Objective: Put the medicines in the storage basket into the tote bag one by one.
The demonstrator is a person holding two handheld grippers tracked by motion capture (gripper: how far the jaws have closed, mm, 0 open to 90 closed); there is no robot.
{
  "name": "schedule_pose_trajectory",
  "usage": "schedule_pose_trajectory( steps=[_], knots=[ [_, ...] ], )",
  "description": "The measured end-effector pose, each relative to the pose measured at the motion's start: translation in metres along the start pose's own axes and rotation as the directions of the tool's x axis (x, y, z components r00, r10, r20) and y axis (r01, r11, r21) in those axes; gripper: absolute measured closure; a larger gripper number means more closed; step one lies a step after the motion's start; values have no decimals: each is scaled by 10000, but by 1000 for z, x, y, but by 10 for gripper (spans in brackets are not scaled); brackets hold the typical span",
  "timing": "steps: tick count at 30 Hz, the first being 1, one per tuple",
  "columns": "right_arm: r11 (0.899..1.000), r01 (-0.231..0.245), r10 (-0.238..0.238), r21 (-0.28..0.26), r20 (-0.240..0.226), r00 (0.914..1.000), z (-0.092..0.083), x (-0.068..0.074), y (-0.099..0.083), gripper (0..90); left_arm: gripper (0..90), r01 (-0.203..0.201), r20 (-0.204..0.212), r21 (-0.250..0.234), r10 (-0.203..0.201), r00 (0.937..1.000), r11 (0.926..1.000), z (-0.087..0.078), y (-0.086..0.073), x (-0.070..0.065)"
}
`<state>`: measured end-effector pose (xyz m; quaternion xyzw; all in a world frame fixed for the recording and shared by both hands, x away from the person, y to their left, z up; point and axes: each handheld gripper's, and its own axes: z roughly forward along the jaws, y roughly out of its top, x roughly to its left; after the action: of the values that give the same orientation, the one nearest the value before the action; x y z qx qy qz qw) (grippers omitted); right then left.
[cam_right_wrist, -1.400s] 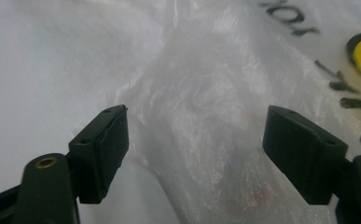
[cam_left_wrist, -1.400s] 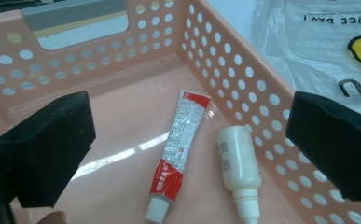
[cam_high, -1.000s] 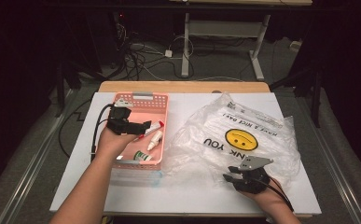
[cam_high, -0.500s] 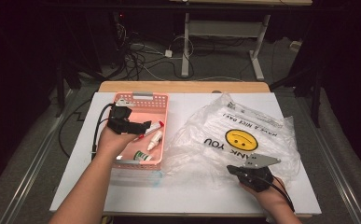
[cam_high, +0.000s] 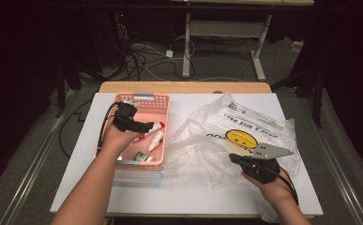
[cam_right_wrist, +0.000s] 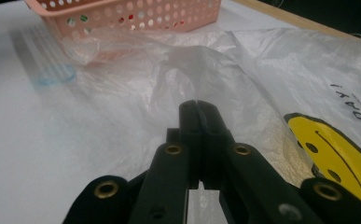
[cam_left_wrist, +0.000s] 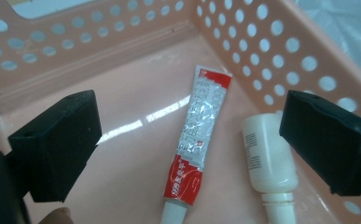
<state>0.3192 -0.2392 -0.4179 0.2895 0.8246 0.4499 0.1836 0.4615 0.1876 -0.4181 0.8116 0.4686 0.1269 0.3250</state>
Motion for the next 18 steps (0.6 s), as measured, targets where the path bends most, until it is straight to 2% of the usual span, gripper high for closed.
schedule_pose_trajectory(
  steps=[5, 12, 18],
  knots=[
    [9992, -7, 4, -390, -62, 10000, -7, -2, 6, 900, 87, -73, -45, 694, 76, 10000, 9976, 11, -1, 4],
    [9953, -3, 4, -968, 16, 10000, -15, -1, 9, 900, 141, -101, -22, 1204, 104, 9999, 9927, 20, -2, 8],
    [9952, 25, -16, -974, 96, 10000, -17, -4, 14, 900, 145, -166, 60, 1418, 159, 9999, 9898, 25, -2, 6]
  ],
)
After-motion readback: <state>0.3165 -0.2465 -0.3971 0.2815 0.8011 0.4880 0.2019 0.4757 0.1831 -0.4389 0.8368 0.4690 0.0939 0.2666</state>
